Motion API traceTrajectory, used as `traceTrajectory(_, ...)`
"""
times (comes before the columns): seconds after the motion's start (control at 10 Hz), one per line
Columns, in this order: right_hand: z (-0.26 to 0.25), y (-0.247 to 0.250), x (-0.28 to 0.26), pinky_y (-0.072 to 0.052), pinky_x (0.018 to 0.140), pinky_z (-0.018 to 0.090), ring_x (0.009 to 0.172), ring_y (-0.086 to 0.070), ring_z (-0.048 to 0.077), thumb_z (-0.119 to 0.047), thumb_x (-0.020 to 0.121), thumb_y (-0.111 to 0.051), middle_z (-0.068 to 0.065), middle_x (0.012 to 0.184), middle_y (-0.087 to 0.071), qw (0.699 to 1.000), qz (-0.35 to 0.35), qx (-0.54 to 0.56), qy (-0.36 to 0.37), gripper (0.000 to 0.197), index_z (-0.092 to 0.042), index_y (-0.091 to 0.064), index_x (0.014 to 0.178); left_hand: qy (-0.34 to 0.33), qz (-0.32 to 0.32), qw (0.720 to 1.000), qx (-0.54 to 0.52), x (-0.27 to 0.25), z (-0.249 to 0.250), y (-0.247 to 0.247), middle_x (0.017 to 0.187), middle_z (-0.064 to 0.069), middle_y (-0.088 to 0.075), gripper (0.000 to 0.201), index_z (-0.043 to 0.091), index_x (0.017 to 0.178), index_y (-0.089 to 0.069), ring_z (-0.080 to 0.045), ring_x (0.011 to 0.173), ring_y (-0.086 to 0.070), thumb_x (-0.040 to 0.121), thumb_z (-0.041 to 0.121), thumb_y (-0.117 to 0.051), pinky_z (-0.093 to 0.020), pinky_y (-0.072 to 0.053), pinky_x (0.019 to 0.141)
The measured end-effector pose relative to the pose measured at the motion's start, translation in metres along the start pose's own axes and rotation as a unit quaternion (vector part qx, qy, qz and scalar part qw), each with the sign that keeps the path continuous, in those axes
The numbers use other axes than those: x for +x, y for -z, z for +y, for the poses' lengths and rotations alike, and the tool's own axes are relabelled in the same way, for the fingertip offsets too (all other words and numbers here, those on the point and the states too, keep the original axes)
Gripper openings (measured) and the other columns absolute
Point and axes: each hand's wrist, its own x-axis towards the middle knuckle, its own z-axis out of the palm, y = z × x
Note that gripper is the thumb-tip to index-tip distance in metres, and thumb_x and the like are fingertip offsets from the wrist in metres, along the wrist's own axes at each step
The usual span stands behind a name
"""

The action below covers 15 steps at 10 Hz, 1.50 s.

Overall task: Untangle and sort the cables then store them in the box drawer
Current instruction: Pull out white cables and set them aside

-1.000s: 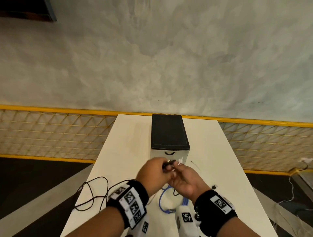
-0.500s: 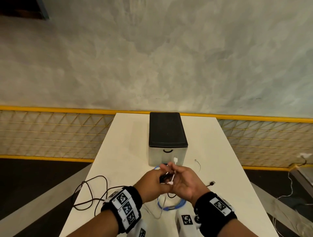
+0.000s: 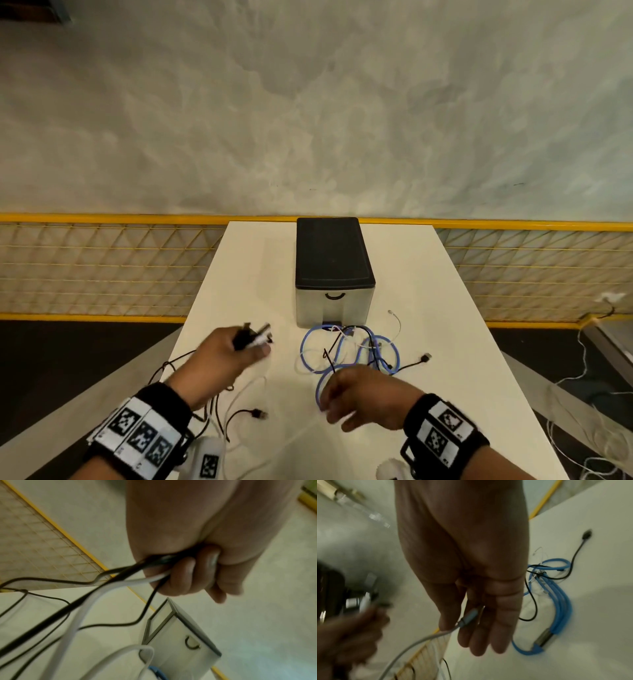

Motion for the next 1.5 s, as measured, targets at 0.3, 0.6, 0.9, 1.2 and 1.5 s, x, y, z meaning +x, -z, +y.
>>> traceTrajectory(0.3,0.018,-0.001,0.01,-0.036,0.108,0.034,0.132,-0.045,0.018,-0.036,0.094,-0.056,-0.004,0.145,-0.046,0.894,-0.056,-0.439,-0.066,0.046,-0.029,-0.049,0.139,0.005,0.101,0.982,-0.161,0.01,0.025,0.024,0.057,-0.012,-0.052,0.044,-0.004,0.082,-0.065,-0.027,0.055,-0.062,0.1,0.033,-0.049,-0.041,-0.053,0.07)
traceTrajectory(0.6,0.031,0.114,0.033,-0.039,0.058,0.036,0.059,-0.048,0.024,-0.017,0.081,-0.058,0.013,0.065,-0.055,0.886,0.451,0.105,0.02,0.019,-0.011,-0.054,0.064,0.067,-0.012,0.896,-0.438,0.012,0.027,-0.008,0.053,0.004,-0.031,0.018,0.004,0.084,-0.061,-0.005,0.036,-0.027,0.082,0.02,-0.067,-0.018,-0.023,0.038)
traceTrajectory(0.9,0.052,0.159,0.084,-0.051,0.094,0.043,0.102,-0.064,0.034,-0.027,0.097,-0.05,0.024,0.119,-0.066,0.888,0.438,0.091,-0.108,0.041,0.005,-0.062,0.119,0.12,-0.06,0.887,-0.442,0.02,0.046,-0.033,0.056,0.0,-0.036,0.03,0.006,0.092,-0.07,-0.011,0.04,-0.032,0.089,0.033,-0.056,-0.026,-0.037,0.045)
traceTrajectory(1.2,0.017,0.132,0.078,-0.054,0.083,0.045,0.088,-0.067,0.038,-0.015,0.095,-0.052,0.013,0.081,-0.066,0.808,0.529,0.242,0.096,0.012,-0.008,-0.06,0.09,0.137,-0.028,0.876,-0.462,0.043,0.057,-0.054,0.053,0.004,-0.029,0.032,0.011,0.074,-0.068,-0.006,0.039,-0.023,0.083,0.04,-0.062,-0.019,-0.018,0.039)
traceTrajectory(1.5,-0.054,0.037,-0.003,-0.044,0.061,0.015,0.066,-0.059,0.004,-0.018,0.098,-0.054,-0.012,0.078,-0.065,0.834,0.404,-0.076,0.368,0.019,-0.033,-0.06,0.088,0.098,-0.03,0.861,-0.499,0.067,0.083,-0.088,0.063,0.002,-0.054,0.035,0.007,0.099,-0.069,-0.007,0.047,-0.036,0.099,0.037,-0.051,-0.02,-0.026,0.042)
